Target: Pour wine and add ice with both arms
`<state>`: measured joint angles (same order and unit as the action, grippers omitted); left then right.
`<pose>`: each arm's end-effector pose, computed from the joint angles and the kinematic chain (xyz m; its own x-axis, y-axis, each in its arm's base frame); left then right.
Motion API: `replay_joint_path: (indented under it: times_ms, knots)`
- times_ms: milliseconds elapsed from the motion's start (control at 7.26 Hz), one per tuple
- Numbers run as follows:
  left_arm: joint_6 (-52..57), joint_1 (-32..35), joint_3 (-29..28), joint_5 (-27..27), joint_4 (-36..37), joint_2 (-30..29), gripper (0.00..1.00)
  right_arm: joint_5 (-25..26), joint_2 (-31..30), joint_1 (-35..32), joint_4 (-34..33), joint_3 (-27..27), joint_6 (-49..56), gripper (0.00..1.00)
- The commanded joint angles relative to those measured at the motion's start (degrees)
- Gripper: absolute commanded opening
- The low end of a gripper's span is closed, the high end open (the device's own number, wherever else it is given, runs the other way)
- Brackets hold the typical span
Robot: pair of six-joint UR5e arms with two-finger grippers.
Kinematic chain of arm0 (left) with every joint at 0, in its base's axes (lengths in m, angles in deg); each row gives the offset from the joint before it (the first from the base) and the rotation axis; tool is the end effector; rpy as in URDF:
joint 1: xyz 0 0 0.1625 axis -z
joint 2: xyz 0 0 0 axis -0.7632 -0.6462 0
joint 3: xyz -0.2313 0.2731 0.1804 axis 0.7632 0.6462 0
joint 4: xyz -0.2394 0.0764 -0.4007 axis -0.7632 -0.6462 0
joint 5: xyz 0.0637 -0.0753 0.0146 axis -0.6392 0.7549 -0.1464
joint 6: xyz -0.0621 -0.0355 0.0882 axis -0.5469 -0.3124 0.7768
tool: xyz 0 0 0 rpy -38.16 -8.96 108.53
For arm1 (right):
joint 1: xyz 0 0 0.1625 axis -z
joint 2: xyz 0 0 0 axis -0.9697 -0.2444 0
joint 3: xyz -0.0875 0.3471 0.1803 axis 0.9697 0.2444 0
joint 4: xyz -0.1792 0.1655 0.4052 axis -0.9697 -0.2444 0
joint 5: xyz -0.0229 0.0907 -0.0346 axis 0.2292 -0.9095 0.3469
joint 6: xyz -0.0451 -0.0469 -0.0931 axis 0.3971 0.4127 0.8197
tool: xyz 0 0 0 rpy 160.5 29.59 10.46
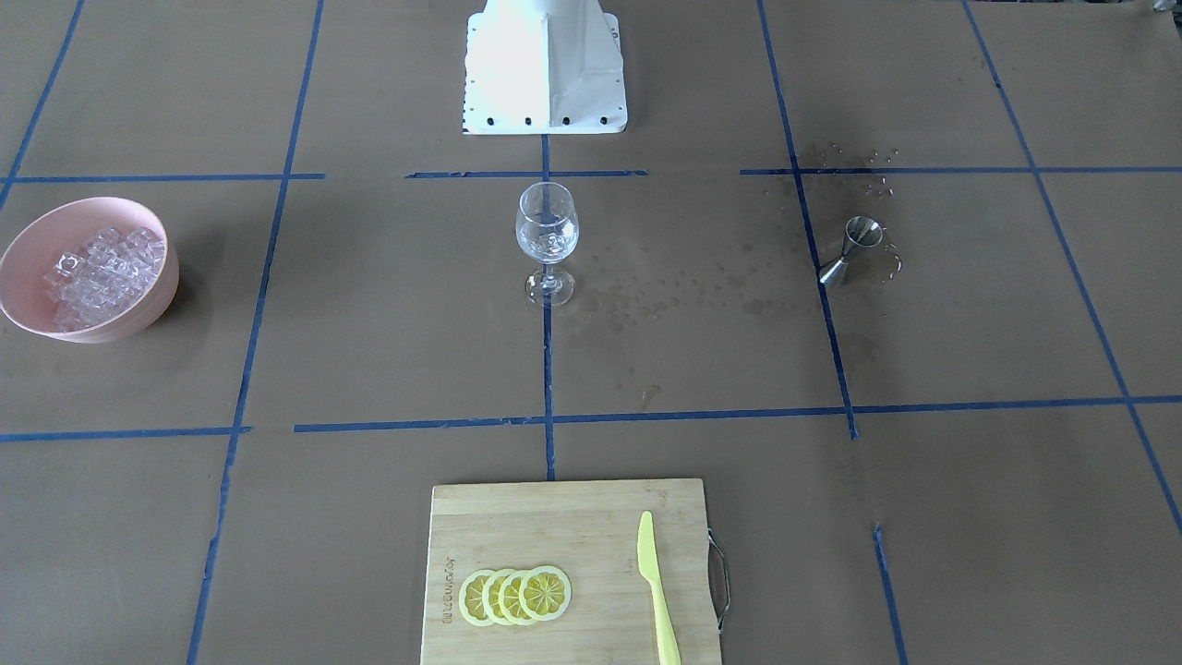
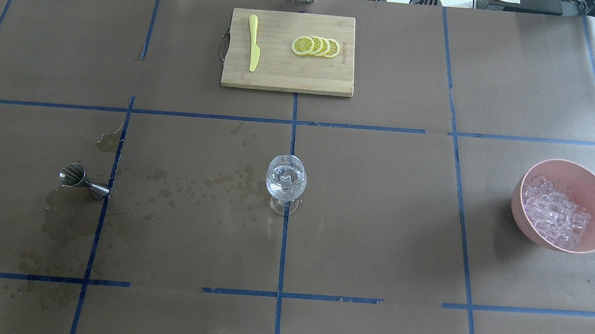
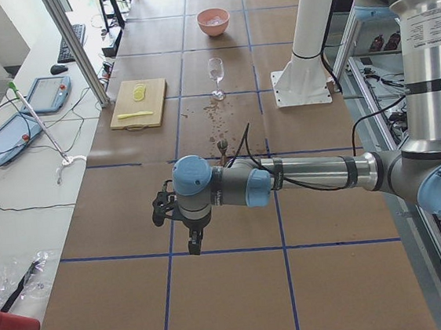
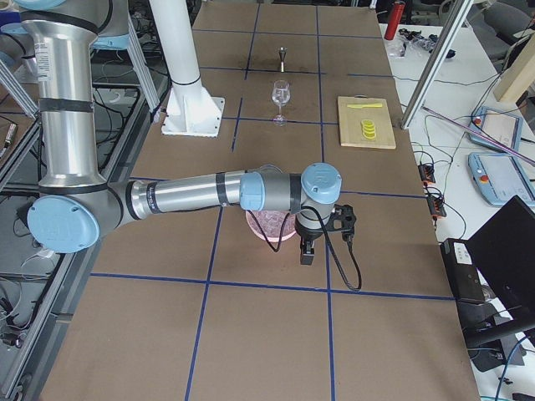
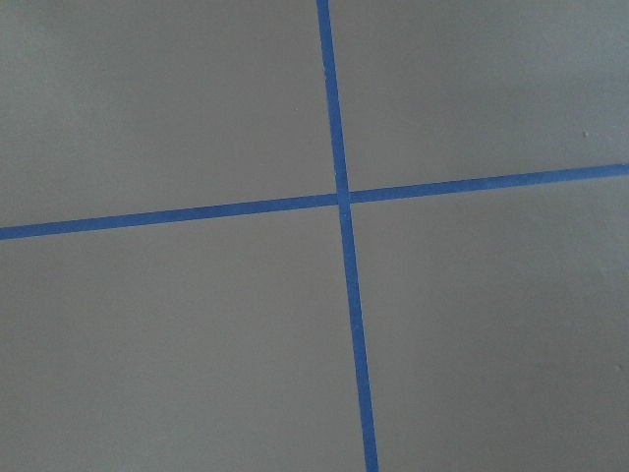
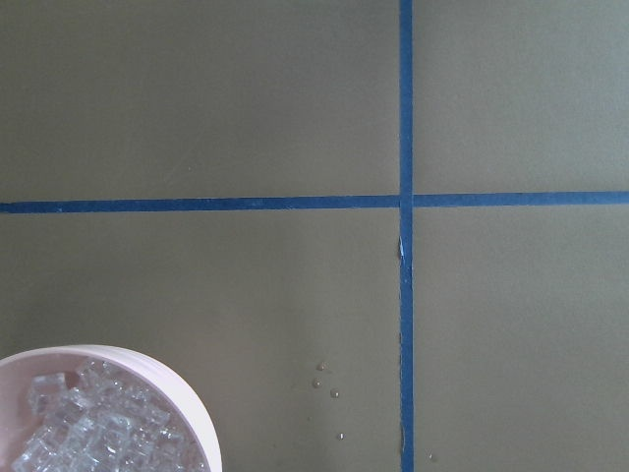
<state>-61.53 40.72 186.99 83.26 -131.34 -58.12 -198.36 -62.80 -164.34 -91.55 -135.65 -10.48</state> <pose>-0.0574 -0.5268 0.6027 0.7080 0.1054 -0.6983 -0.0009 0.9889 0.1484 0.0351 -0.5536 0.5616 0.6759 0.0253 0.7365 -0.0166 0.9997 -0.0191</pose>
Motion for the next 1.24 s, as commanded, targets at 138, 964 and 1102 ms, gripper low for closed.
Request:
replay_joint_path:
  times_ms: [138, 964, 1102]
  knots:
    - [0.1, 0.1, 0.1, 0.0, -0.1, 0.0, 1.00, -0.2, -3.6, -1.9, 12.6, 5.9, -0.3, 1.00]
    - [-2.1, 0.1, 0.0, 0.2, -0.1, 0.3, 1.00, -1.5, -3.8, -3.5, 12.5, 6.1, -0.5, 1.00]
    - [-2.0, 0.1, -0.1, 0.2, -0.2, 0.2, 1.00, -1.2, -3.8, -3.5, 12.5, 6.1, -0.4, 1.00]
